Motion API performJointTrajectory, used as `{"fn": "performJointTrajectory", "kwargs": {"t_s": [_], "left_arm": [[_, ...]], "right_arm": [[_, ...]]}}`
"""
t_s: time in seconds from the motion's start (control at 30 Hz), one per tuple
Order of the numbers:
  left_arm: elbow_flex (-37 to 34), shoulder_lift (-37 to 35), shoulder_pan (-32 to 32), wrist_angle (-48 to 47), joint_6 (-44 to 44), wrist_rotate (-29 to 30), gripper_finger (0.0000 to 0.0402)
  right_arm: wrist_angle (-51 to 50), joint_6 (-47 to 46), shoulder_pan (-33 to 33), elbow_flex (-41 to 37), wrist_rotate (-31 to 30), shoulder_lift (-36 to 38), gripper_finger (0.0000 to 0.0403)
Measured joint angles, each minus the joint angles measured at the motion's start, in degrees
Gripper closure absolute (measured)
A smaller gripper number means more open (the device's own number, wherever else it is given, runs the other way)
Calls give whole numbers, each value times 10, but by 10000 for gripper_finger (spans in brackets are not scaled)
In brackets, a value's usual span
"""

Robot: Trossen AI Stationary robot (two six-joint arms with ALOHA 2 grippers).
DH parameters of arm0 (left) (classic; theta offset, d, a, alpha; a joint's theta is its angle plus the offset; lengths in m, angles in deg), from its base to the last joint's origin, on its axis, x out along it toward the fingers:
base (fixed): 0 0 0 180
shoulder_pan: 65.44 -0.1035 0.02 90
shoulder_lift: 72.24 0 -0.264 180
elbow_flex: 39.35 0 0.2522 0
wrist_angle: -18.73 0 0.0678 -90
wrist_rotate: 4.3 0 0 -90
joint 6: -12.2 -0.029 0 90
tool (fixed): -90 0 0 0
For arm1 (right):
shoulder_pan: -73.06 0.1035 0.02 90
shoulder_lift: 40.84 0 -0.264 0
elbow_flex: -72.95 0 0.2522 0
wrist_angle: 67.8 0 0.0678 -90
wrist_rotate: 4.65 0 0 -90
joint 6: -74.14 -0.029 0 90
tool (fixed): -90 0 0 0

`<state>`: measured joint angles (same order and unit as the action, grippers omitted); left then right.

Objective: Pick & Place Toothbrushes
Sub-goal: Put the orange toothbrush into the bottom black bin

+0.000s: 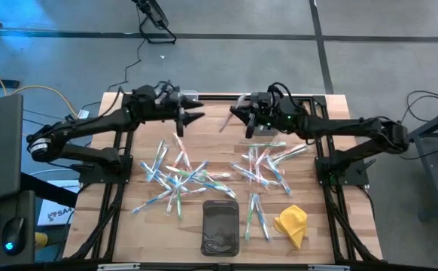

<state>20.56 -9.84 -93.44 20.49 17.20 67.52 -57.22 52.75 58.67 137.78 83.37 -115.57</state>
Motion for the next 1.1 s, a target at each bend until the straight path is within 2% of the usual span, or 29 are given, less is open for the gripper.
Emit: {"fn": "performJointTrajectory", "kwargs": {"t_s": [0.23, 0.4, 0.7, 0.87, 1.1], "left_arm": [[0, -12, -25, -20, 9, -1, 220], [0, -12, -24, -24, 33, 39, 220], [0, -12, -24, -25, 58, 48, 220], [0, -12, -24, -24, 58, 48, 220], [0, -12, -24, -24, 58, 49, 220]], "right_arm": [[-48, 1, 0, 0, 7, 6, 390], [-70, 16, -6, 0, 10, 6, 390], [-70, -19, -41, 0, 85, 6, 390], [-70, -41, -33, 0, 127, 6, 390], [-68, -46, -6, 0, 120, 6, 391]]}}
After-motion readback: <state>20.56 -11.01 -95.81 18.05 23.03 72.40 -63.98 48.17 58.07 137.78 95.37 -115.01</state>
